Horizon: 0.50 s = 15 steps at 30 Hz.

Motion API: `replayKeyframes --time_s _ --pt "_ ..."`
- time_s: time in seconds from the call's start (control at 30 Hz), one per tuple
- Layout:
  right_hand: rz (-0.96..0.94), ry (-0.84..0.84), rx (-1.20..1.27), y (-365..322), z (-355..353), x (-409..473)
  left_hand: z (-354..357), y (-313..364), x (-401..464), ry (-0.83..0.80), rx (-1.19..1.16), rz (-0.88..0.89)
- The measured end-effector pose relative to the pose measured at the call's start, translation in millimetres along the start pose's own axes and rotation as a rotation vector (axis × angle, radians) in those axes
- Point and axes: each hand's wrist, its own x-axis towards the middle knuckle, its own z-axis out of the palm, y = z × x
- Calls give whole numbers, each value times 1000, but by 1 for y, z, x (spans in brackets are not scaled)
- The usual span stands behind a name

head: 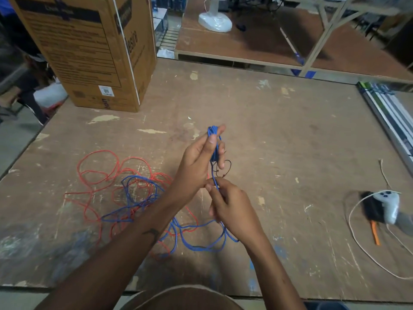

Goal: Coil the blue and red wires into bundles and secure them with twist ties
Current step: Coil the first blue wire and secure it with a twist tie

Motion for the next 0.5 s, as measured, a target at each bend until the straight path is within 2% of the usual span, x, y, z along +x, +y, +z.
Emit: replayKeyframes --time_s 0.1,0.23,0.4,0.47,0.5 --pt "61 -89 79 -1 -11 3 -5 -8 11 7 399 218" --pt "176 -232 491 -2 -45 10 -25 -28 27 -140 1028 419" --pt "428 -419 1047 1 -91 20 -38 -36 30 -256 1263 576" --pt "449 -393 1188 5 -98 23 -48 -36 32 -231 1317 631" --pt "455 -344 1182 8 -100 24 -55 -37 32 -229 1352 636"
